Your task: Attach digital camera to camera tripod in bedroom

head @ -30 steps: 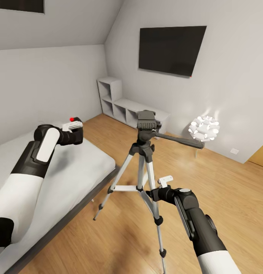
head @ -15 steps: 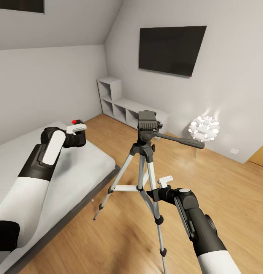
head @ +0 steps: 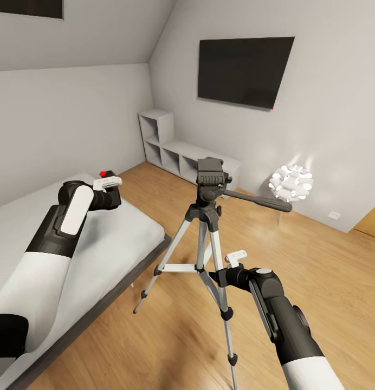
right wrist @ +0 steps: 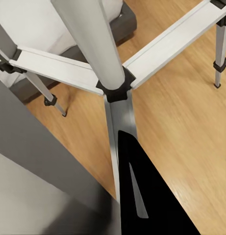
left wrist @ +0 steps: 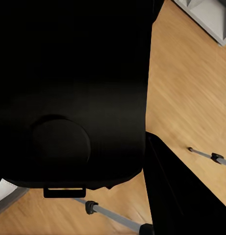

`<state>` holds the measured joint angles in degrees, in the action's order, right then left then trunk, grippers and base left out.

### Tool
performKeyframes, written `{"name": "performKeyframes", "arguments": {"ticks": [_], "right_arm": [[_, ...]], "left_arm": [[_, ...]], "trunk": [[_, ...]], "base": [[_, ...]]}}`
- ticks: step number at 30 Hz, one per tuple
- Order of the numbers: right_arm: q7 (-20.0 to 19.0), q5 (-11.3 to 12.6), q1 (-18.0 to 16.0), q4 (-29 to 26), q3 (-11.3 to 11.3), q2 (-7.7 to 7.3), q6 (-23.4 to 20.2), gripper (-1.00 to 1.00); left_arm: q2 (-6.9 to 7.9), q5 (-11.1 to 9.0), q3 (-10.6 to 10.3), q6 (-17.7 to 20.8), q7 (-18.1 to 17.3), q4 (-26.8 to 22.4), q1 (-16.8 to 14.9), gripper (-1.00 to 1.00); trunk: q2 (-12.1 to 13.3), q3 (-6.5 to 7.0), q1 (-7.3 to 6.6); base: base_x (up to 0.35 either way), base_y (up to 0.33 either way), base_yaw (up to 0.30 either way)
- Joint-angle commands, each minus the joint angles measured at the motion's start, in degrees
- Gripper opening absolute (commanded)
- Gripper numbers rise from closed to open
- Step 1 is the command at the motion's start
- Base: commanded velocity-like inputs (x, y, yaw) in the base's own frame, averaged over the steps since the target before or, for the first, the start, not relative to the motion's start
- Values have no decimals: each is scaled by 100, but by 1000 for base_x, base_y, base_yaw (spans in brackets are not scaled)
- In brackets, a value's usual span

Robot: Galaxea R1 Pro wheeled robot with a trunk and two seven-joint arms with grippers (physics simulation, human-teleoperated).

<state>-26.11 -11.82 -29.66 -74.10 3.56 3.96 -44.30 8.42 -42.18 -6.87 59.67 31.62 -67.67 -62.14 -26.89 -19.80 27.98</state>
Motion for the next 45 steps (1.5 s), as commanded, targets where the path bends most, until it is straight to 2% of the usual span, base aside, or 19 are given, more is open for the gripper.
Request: {"name": "performKeyframes", "arguments": {"ticks": [1, 6, 9, 13, 16, 18, 20, 21, 22, 23, 24, 25, 26, 29, 32, 33, 38, 40, 45], "right_arm": [[-43, -66, -5, -8, -4, -2, -17, -100], [-56, -66, -5, -8, -4, -15, -8, -100], [-59, -68, -5, -8, -4, -22, -14, -100], [-61, -76, -5, -8, -4, -27, -17, -100], [-61, -93, -5, -8, -4, -33, -17, -100], [-61, -97, -5, -8, -4, -34, -17, -100], [-61, -95, -5, -8, -4, -33, -17, -100], [-61, -94, -5, -8, -4, -31, -17, -100], [-61, -94, -5, -8, -4, -32, -17, -100], [-61, -93, -5, -8, -4, -32, -17, -100], [-61, -93, -5, -8, -4, -33, -17, -100], [-61, -93, -5, -8, -4, -32, -17, -100], [-61, -92, -5, -8, -4, -34, -17, -100], [-61, -92, -5, -8, -4, -29, -17, -100], [-61, -92, -5, -8, -4, -26, -17, -100], [-61, -95, -5, -8, -4, -27, -11, -100], [-61, -105, -5, -8, -4, -27, 23, -100], [-61, -107, -5, -8, -4, -27, 29, -100], [-61, -115, -5, -8, -4, -31, 34, -100]], "left_arm": [[0, -33, -19, 18, 58, -39, -7, -100], [-22, -49, -17, 21, 59, -66, 1, -100], [-83, -83, 32, 22, 51, 318, -77, -100], [-397, -244, 65, 23, 47, 923, -838, -100], [-659, -509, 76, 22, 45, 1355, -1562, -100], [-753, -861, 83, 20, 36, 1506, -2116, -100], [-767, -1110, 89, 19, 34, 1520, -2353, -100], [-772, -1410, 89, 19, 34, 1495, -2548, -100], [-774, -1576, 89, 18, 34, 1465, -2629, -100], [-773, -1929, 89, 18, 36, 1369, -2765, -100], [-773, -2112, 89, 18, 36, 1300, -2820, -100], [-772, -2483, 89, 18, 37, 1129, -2903, -100], [-767, -3209, 83, 25, 43, 706, -2990, -100], [-771, -3784, -63, 32, 67, 241, -3030, -100], [-772, -3966, -404, 33, 71, -84, -3042, -100], [-762, -4039, -719, 33, 72, -313, -3046, -100], [-721, -4083, -1398, 3, 88, -582, -3046, -100], [-716, -4072, -1612, -17, 114, -602, -3037, -100], [-734, -4040, -1827, -56, 417, -599, -2983, -100]], "trunk": [[-10, -9, 3], [-10, -9, 3], [-10, -9, 3], [-10, -9, 3], [-10, -9, 3], [-10, -9, 3], [-10, -9, 3], [-10, -9, 3], [-10, -9, 3], [-10, -9, 3], [-10, -9, 3], [-10, -9, 3], [-10, -9, 3], [-10, -9, 3], [-10, -9, 3], [-10, -9, 3], [-10, -9, 3], [-10, -9, 3], [-10, -9, 3]], "base": [[0, 0, 0], [0, 0, 0], [0, 0, 0], [0, 0, 0], [0, 0, 0], [0, 0, 0], [0, 0, 0], [0, 0, 0], [0, 0, 0], [0, 0, 0], [0, 0, 0], [0, 0, 0], [0, 0, 0], [0, 0, 0], [0, 0, 0], [0, 0, 0], [0, 0, 0], [0, 0, 0], [0, 0, 0]]}}
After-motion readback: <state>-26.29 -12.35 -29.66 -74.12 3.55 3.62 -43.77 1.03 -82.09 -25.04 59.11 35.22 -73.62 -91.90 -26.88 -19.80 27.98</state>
